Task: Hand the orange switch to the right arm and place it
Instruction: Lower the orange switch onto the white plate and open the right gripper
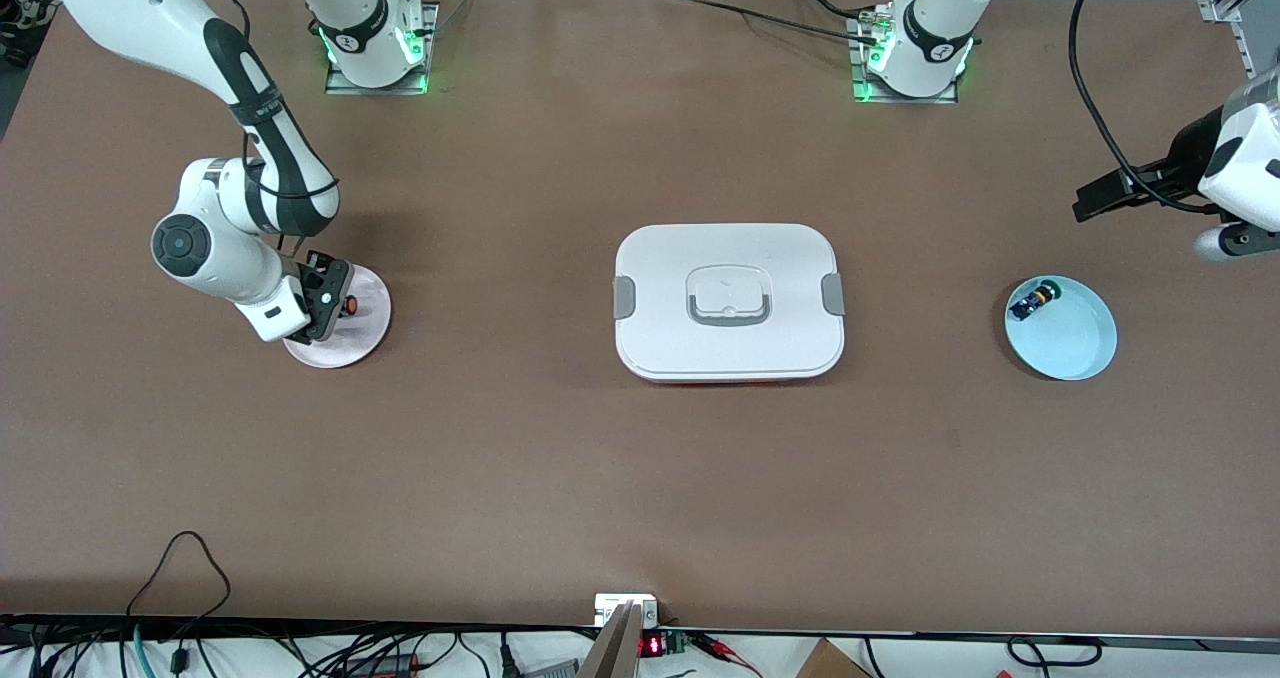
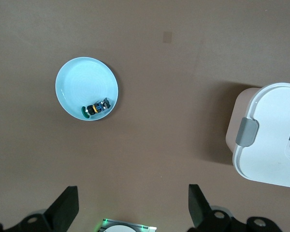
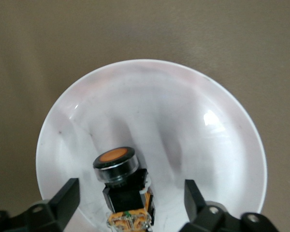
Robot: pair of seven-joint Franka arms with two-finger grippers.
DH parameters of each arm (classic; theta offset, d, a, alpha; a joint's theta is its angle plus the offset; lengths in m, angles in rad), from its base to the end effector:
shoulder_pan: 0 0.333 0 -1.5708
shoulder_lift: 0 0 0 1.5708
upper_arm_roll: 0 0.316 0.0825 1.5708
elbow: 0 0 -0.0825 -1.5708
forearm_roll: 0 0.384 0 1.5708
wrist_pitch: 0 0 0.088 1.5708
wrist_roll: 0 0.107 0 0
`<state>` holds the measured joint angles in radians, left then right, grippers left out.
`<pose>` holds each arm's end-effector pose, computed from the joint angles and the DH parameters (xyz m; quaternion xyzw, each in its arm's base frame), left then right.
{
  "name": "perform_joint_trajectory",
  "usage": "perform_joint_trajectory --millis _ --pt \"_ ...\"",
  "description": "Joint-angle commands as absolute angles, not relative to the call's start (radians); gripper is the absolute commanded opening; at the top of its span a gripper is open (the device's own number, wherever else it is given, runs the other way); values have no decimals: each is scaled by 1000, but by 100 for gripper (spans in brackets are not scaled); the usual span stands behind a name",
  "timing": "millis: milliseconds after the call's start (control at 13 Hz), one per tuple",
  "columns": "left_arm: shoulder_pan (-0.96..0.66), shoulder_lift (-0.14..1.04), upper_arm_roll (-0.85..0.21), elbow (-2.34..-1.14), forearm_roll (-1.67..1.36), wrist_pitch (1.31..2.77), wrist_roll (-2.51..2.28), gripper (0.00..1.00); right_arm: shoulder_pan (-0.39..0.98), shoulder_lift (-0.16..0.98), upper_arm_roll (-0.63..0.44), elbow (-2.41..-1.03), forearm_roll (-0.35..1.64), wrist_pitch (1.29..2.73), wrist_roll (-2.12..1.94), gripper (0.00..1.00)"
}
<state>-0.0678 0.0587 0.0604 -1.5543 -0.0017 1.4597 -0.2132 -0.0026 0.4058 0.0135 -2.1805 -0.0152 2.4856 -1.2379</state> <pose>0.5586 -0.0053 0.5907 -0.9918 -0.1025 0.0760 0.0093 0.5499 0.0062 0.1927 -0.8069 -0.5886 0.0421 0.0276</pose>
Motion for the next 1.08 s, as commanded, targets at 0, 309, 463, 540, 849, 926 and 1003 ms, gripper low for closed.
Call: perform_joint_trajectory --millis 0,309,463,540,849,926,1003 --pt "-72 52 58 -1543 -15 1440 -224 100 -9 371 25 -2155 -12 2449 -1155 100" --pt "-72 54 61 -1522 -8 1436 -212 100 -9 353 25 -2041 -11 2281 -1074 100" --pt "-69 57 61 -1516 0 1437 -212 100 -9 342 25 -1994 -9 2211 -1023 100" --pt "-69 58 61 -1516 5 1437 -215 100 -9 338 25 -1973 -9 2179 -991 100" --pt "-54 57 75 -1457 14 1434 -222 100 -9 322 25 -1915 64 2080 -852 100" --pt "-46 58 75 -1456 14 1434 -216 100 -8 321 23 -1896 69 2035 -800 100" --pt "-41 58 75 -1457 15 1436 -209 100 -8 321 25 -1873 69 1978 -734 100"
